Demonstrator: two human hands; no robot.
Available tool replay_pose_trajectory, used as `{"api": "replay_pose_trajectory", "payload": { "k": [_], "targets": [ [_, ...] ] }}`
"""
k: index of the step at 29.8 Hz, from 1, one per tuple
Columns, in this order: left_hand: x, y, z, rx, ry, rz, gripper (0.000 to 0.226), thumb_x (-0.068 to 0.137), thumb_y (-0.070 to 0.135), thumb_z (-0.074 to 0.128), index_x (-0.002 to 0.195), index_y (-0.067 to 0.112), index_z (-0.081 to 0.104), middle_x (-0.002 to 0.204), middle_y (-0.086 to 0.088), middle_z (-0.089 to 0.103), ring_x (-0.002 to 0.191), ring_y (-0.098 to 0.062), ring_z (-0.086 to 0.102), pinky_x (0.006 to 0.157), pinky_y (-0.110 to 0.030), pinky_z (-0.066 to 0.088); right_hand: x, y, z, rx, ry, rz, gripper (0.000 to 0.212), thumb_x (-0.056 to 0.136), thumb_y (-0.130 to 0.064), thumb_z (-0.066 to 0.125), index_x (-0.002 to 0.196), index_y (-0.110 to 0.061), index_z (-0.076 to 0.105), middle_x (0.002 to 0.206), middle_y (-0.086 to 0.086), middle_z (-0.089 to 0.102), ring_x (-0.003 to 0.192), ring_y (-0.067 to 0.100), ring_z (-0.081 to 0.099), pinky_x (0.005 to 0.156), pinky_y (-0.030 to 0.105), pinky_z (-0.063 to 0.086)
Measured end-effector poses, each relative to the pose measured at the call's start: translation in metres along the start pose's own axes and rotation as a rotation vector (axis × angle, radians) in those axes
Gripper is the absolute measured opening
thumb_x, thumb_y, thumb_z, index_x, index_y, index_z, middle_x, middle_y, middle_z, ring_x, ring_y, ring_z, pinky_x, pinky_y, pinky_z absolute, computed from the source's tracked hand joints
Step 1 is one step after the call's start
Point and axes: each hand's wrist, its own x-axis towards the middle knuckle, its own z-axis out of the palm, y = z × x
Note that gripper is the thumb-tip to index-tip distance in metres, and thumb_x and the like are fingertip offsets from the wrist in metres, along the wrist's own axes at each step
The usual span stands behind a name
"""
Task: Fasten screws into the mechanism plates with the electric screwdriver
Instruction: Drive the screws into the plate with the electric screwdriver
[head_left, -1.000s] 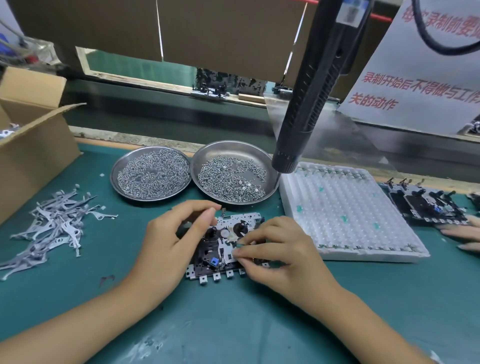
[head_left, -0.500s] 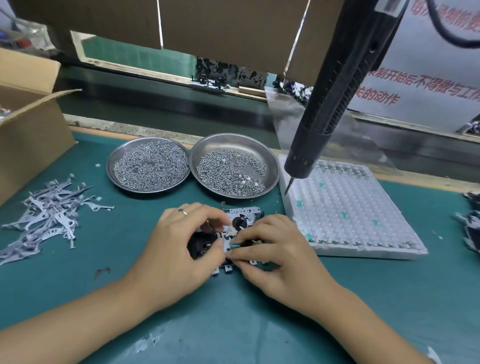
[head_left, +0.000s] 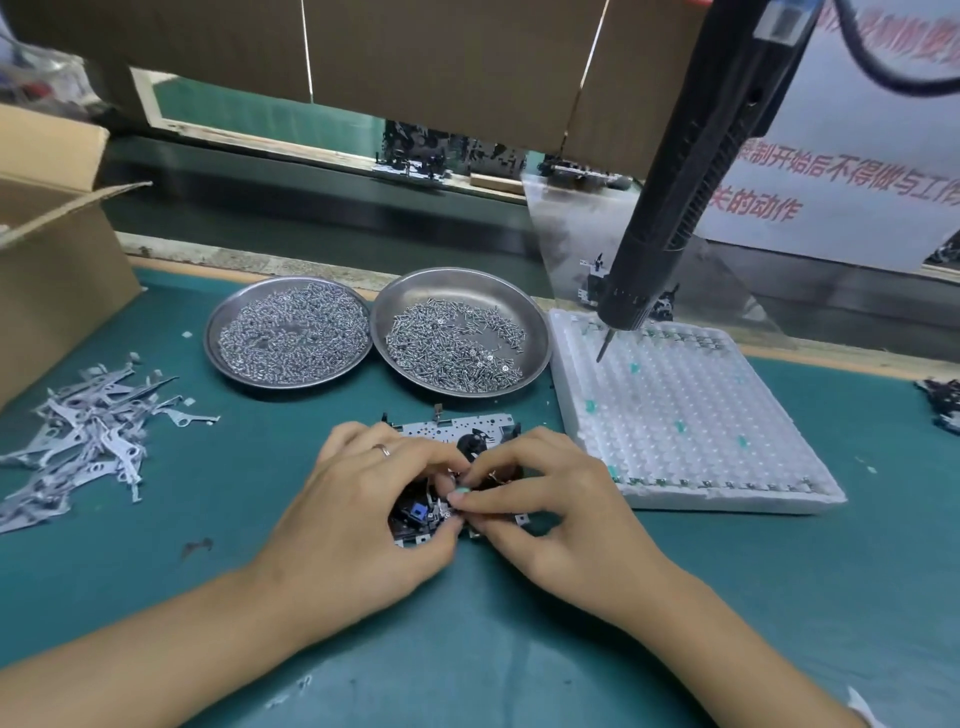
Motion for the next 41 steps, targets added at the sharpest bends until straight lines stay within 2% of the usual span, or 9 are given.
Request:
{"api": "replay_pose_trajectory", "payload": {
  "k": [2,5,7,9,13,21,27,34,41],
  "targets": [
    [0.000,0.000,0.001,0.008,0.005,0.006,0.029,0.069,0.039,0.058,0.091,0.025,0.069,0.079,0.023,0.062,0.082,0.001,0.051,0.085,-0.029,0.036,-0.001,-0.002,-0.001,-0.014,0.072,-0.011,0.015,0.077,-0.011,0.073,0.090,-0.016,0.079,0.088,-0.001,0.068,0.079,0.013,0.057,0.073,0.032,0.047],
    [-0.001,-0.001,0.002,0.010,0.013,0.015,0.024,0.070,0.040,0.058,0.084,0.026,0.071,0.078,0.023,0.062,0.079,-0.001,0.051,0.084,-0.031,0.036,0.004,-0.006,-0.012,-0.043,0.456,0.004,0.017,0.082,-0.011,0.066,0.098,-0.009,0.072,0.085,0.005,0.062,0.079,0.015,0.059,0.076,0.022,0.047],
    [-0.002,-0.002,0.002,-0.013,0.018,0.006,0.022,0.070,0.041,0.059,0.082,0.027,0.071,0.077,0.024,0.061,0.079,0.001,0.050,0.085,-0.030,0.036,0.017,-0.005,-0.027,-0.052,0.733,0.090,0.031,0.085,-0.018,0.062,0.116,-0.012,0.059,0.096,0.005,0.056,0.089,0.016,0.055,0.084,0.023,0.043],
    [-0.002,-0.003,0.002,-0.028,0.019,0.003,0.021,0.070,0.042,0.059,0.081,0.028,0.071,0.076,0.024,0.061,0.079,0.003,0.050,0.085,-0.029,0.036,0.038,0.000,-0.048,0.015,0.840,0.217,0.055,0.085,-0.024,0.064,0.134,-0.018,0.040,0.111,0.003,0.050,0.103,0.015,0.052,0.094,0.030,0.042],
    [-0.001,-0.005,0.002,-0.043,0.011,-0.002,0.022,0.068,0.044,0.060,0.080,0.030,0.071,0.074,0.024,0.062,0.078,0.002,0.049,0.085,-0.027,0.035,0.090,0.005,-0.078,0.232,0.712,0.318,0.086,0.084,-0.027,0.070,0.150,-0.020,0.015,0.112,-0.007,0.058,0.102,-0.003,0.056,0.093,0.015,0.043],
    [0.003,-0.004,0.002,-0.085,-0.003,-0.006,0.021,0.065,0.045,0.061,0.081,0.035,0.070,0.075,0.032,0.057,0.079,0.002,0.049,0.086,-0.023,0.034,0.120,-0.014,-0.058,0.410,0.819,0.231,0.054,0.088,-0.014,0.063,0.133,-0.015,0.033,0.078,-0.014,0.054,0.067,0.001,0.057,0.063,0.020,0.051],
    [0.004,-0.005,0.001,-0.094,0.001,-0.025,0.022,0.064,0.045,0.061,0.081,0.034,0.071,0.073,0.029,0.058,0.080,0.000,0.050,0.088,-0.023,0.034,0.084,-0.046,-0.034,0.823,0.700,0.119,0.024,0.085,-0.019,0.065,0.091,-0.017,0.041,0.057,0.006,0.049,0.038,0.023,0.047,0.044,0.026,0.041],
    [0.003,-0.004,0.002,-0.092,0.024,-0.004,0.019,0.058,0.031,0.075,0.076,0.029,0.070,0.073,0.038,0.047,0.077,0.000,0.049,0.083,-0.023,0.035,0.068,-0.061,-0.013,0.969,0.638,0.094,0.025,0.080,-0.023,0.059,0.100,-0.019,0.045,0.049,0.000,0.047,0.033,0.020,0.042,0.043,0.022,0.038],
    [0.003,-0.005,0.002,-0.099,0.018,0.002,0.019,0.062,0.042,0.062,0.075,0.029,0.068,0.072,0.038,0.045,0.074,-0.005,0.049,0.081,-0.022,0.035,0.067,-0.058,-0.001,0.972,0.657,0.148,0.030,0.080,-0.024,0.059,0.105,-0.016,0.044,0.050,-0.001,0.047,0.035,0.020,0.042,0.044,0.023,0.038]
  ]
}}
